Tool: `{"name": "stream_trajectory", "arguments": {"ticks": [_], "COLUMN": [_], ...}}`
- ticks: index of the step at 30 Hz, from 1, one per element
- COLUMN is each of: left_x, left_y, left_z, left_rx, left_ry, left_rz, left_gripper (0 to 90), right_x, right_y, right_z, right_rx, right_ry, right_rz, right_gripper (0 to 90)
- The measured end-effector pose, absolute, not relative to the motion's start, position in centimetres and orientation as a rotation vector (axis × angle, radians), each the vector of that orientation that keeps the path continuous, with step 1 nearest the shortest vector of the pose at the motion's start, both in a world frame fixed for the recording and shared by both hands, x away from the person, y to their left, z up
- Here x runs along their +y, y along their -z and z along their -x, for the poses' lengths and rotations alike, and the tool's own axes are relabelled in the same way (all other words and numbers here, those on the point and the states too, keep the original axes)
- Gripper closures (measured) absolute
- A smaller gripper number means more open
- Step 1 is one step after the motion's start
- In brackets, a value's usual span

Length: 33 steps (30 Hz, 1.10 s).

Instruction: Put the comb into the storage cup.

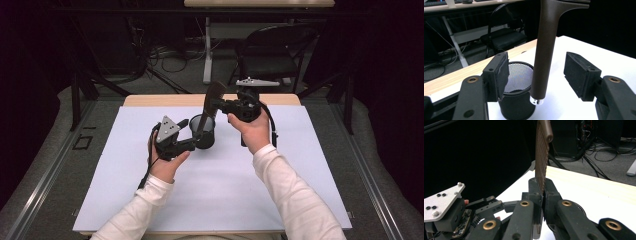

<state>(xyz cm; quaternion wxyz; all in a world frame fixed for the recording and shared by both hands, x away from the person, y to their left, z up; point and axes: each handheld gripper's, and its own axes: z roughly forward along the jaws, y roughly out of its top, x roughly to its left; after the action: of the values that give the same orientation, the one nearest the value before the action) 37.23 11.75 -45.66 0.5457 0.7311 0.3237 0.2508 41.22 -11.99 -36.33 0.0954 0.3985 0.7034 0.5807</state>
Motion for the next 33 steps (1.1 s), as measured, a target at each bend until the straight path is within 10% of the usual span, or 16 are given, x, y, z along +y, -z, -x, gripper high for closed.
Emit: {"name": "stream_trajectory", "arguments": {"ticks": [33], "left_x": [12.36], "left_y": [45.92], "left_z": [-38.01], "left_rx": [0.856], "left_ry": [-0.560], "left_rz": [-1.765], "left_gripper": [22.8], "right_x": [-12.92], "right_y": [36.30], "right_z": [-41.97], "right_rx": [1.989], "right_ry": [-1.687], "right_rz": [-1.212], "right_gripper": [87.6]}}
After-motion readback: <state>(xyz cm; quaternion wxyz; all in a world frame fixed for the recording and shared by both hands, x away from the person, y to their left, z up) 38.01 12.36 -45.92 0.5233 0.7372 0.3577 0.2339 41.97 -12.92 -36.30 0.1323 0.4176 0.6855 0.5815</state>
